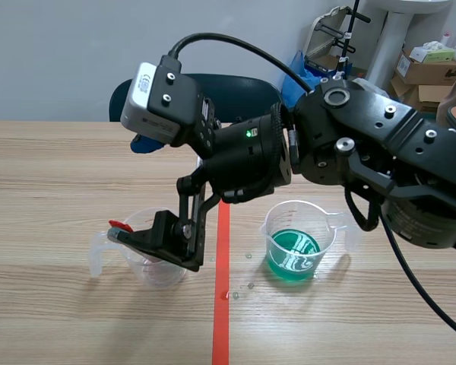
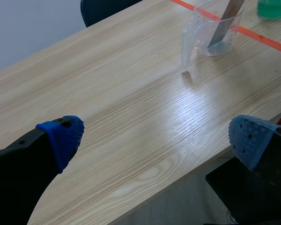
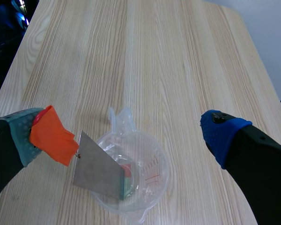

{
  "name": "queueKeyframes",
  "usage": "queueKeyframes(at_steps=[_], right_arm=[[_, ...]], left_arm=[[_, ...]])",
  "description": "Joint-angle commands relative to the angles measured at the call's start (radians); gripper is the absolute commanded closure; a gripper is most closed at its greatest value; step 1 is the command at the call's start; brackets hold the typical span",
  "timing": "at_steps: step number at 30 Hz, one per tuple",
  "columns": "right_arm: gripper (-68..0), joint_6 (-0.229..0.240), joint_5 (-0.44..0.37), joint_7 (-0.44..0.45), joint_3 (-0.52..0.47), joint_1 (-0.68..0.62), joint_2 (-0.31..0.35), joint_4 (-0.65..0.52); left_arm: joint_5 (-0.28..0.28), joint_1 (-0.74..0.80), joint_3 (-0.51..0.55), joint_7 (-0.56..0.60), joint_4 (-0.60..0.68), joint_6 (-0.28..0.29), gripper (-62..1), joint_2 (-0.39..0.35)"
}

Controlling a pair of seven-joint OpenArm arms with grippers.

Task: Do the redox reaction experiment

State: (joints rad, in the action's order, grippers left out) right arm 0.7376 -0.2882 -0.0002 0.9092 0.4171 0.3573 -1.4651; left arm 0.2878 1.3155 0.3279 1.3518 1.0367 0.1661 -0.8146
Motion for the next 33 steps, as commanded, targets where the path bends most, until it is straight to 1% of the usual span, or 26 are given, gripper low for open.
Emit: queueKeyframes(at_steps=[1, 5, 8, 9, 13, 15, 17, 20, 26, 28, 30, 33], right_arm=[[-67.9, 0.008, -0.014, 0.014, -0.011, -0.025, 0.002, -0.034], [-67.9, 0.008, -0.015, 0.014, -0.011, -0.082, 0.024, -0.111], [-67.9, 0.008, -0.019, 0.015, -0.012, -0.130, 0.063, -0.203], [-67.9, -0.002, -0.023, 0.014, -0.012, -0.148, 0.081, -0.235], [-67.9, -0.126, -0.063, 0.015, -0.030, -0.217, 0.160, -0.342], [-67.9, -0.178, -0.093, 0.024, -0.069, -0.258, 0.195, -0.379], [-67.9, -0.202, -0.122, 0.047, -0.129, -0.306, 0.224, -0.404], [-67.9, -0.224, -0.133, 0.094, -0.243, -0.388, 0.255, -0.427], [-67.9, -0.225, -0.147, 0.150, -0.495, -0.562, 0.288, -0.436], [-67.9, -0.225, -0.151, 0.150, -0.581, -0.621, 0.288, -0.436], [-67.9, -0.224, -0.173, 0.160, -0.663, -0.676, 0.288, -0.437], [-67.9, -0.221, -0.200, 0.168, -0.774, -0.752, 0.288, -0.452]], left_arm=[[0.007, 0.001, 0.005, 0.021, 0.010, 0.001, -62.3, 0.016], [0.006, 0.001, 0.005, 0.021, 0.010, 0.002, -62.3, 0.016], [0.006, 0.001, 0.005, 0.021, 0.010, 0.008, -62.3, 0.032], [0.005, 0.001, 0.005, 0.021, 0.010, 0.008, -62.3, 0.042], [-0.004, -0.075, 0.005, 0.021, 0.011, 0.008, -62.3, 0.101], [-0.026, -0.111, 0.005, 0.021, 0.019, 0.008, -62.3, 0.129], [-0.077, -0.134, 0.005, 0.021, 0.040, 0.008, -62.3, 0.155], [-0.145, -0.138, 0.005, 0.021, 0.092, 0.008, -62.3, 0.195], [-0.231, -0.139, 0.017, 0.011, 0.222, 0.008, -62.3, 0.311], [-0.272, -0.147, 0.026, -0.011, 0.264, 0.008, -62.3, 0.354], [-0.316, -0.165, 0.042, -0.046, 0.293, 0.008, -62.3, 0.396], [-0.368, -0.183, 0.066, -0.071, 0.323, 0.007, -62.3, 0.440]])
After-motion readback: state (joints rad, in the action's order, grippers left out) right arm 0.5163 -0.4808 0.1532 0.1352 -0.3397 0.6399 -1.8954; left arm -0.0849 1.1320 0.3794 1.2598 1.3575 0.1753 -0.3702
